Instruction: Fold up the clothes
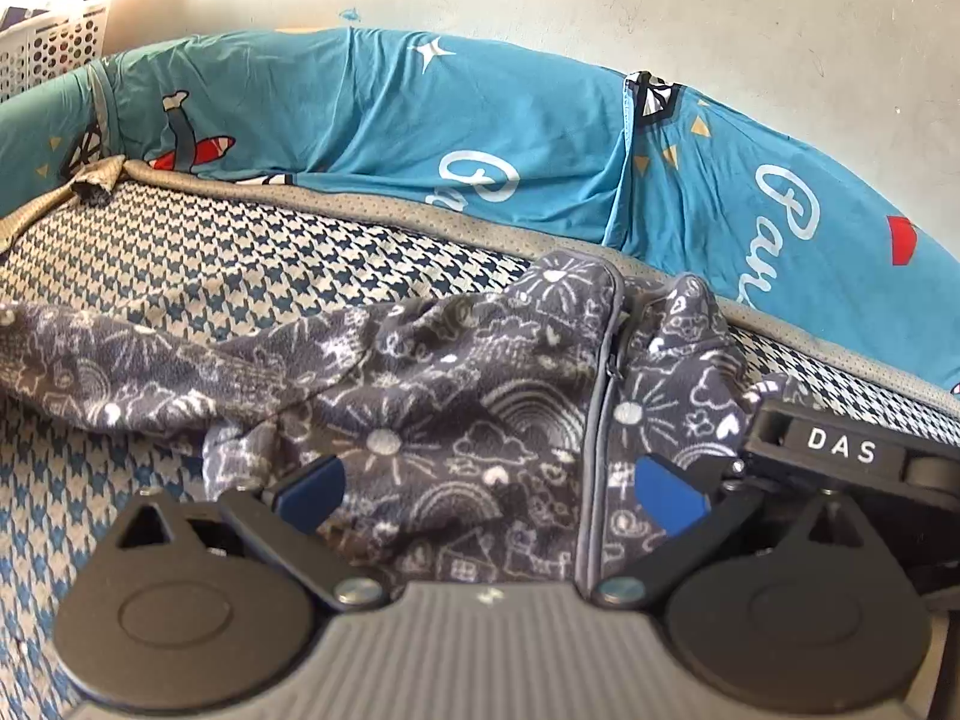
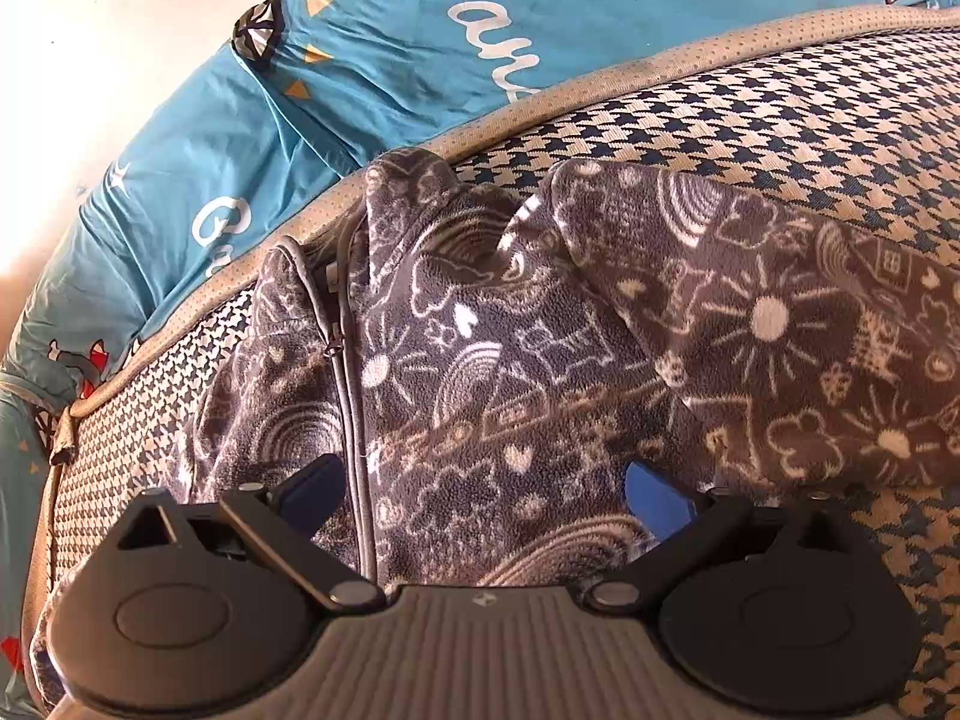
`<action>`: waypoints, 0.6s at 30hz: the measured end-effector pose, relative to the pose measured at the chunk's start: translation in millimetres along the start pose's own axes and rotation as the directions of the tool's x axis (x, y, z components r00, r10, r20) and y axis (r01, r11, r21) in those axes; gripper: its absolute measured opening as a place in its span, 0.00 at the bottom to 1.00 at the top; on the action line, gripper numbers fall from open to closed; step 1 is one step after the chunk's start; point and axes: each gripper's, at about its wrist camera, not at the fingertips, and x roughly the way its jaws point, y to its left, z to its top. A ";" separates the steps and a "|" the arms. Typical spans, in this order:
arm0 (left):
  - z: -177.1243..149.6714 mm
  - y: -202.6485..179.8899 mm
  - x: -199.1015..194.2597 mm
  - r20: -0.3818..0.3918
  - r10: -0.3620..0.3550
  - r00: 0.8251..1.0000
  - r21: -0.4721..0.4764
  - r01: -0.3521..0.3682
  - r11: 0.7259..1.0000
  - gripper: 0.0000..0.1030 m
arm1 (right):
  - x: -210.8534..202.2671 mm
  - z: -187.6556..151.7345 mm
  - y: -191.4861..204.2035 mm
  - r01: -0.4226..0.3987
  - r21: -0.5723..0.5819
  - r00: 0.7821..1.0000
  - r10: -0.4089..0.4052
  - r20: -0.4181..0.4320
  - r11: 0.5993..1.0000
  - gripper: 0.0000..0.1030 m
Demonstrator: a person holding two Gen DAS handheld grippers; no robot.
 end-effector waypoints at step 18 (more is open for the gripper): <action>18.1 14.2 -13.4 0.130 0.126 0.984 0.055 -0.134 0.989 1.00 | -42.7 -1.1 -7.3 0.066 -0.100 0.963 -0.038 0.266 0.993 0.96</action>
